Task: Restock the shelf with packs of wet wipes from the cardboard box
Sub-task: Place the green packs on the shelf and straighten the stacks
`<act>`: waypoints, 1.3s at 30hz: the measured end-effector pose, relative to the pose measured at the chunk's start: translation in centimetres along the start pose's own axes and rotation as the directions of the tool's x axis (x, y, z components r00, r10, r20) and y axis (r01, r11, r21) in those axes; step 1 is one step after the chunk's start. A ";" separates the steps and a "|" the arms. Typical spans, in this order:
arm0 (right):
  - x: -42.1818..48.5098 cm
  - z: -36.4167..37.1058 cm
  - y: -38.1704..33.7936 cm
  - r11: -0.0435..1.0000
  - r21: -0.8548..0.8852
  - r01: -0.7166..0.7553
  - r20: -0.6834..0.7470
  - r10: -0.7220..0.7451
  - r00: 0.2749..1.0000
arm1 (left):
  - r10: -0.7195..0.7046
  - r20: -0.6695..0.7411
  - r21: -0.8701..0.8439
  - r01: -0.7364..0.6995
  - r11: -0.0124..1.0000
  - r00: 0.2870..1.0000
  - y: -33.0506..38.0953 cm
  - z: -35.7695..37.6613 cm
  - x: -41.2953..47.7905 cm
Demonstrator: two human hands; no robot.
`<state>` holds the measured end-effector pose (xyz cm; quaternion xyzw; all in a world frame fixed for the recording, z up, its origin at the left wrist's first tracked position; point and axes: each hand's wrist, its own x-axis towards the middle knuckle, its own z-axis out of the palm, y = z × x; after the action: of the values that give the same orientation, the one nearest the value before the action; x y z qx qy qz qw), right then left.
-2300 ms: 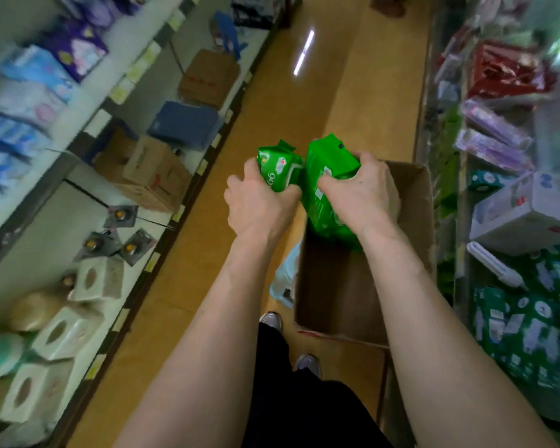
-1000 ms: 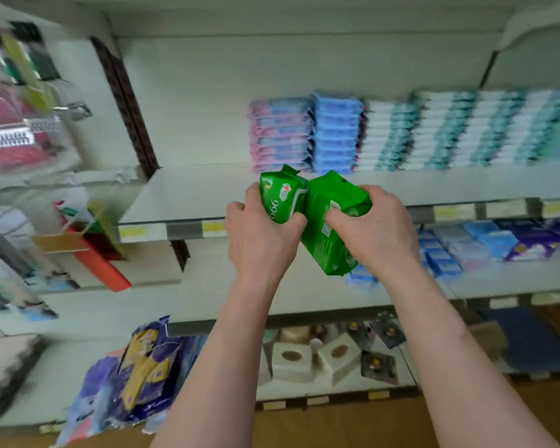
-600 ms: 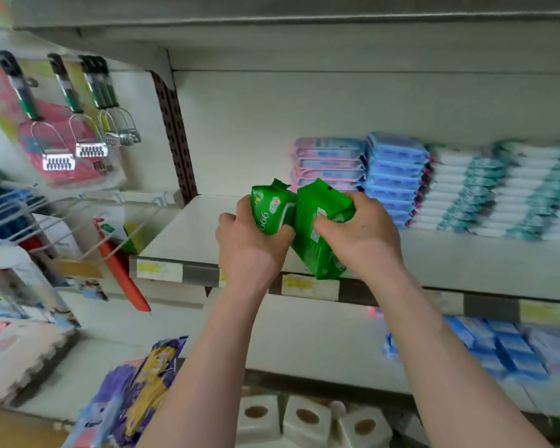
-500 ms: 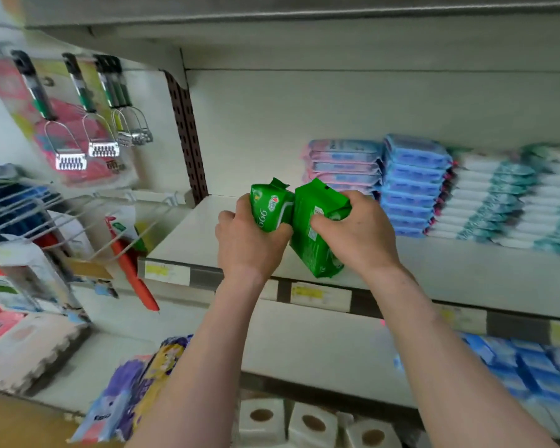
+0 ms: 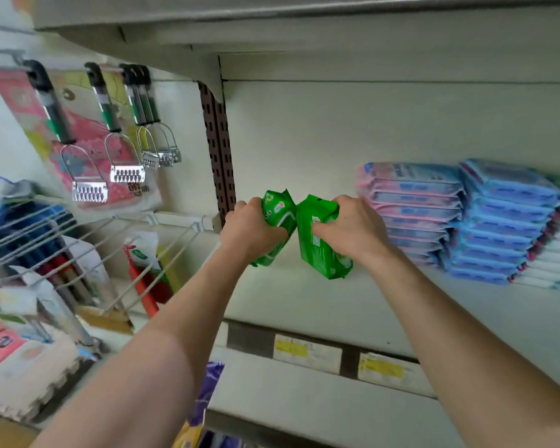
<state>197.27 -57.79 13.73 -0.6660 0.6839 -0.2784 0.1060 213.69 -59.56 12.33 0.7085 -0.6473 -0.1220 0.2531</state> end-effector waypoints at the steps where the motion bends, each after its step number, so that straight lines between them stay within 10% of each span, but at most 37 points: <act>1: 0.7 0.3 -0.3 1.000 -0.030 0.001 0.009 -0.001 1.000 | 0.025 0.045 0.024 -0.026 0.999 0.999 -0.3 -0.2 1.2; 17: 6.0 2.3 -1.6 0.984 -0.152 -0.090 0.268 0.128 0.955 | 0.210 0.549 0.140 -0.337 0.931 0.809 -3.2 0.2 11.6; 28: 6.9 3.0 -3.2 0.951 -0.209 -0.229 0.325 0.288 0.901 | 0.253 0.517 0.264 -0.434 0.861 0.818 -3.7 1.1 11.8; 34: 7.1 2.6 -1.5 0.826 -0.538 0.164 0.432 0.103 0.896 | 0.247 0.521 0.298 -0.445 0.844 0.817 -3.7 1.2 11.7; 39: 7.6 3.0 -0.2 0.833 -0.454 0.316 0.466 -0.080 0.881 | 0.231 0.536 0.312 -0.445 0.839 0.812 -3.4 1.0 11.7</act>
<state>198.28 -65.90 13.04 -0.7827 0.6182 0.0594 0.0403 217.59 -71.09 11.55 0.5633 -0.8180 -0.1014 -0.0564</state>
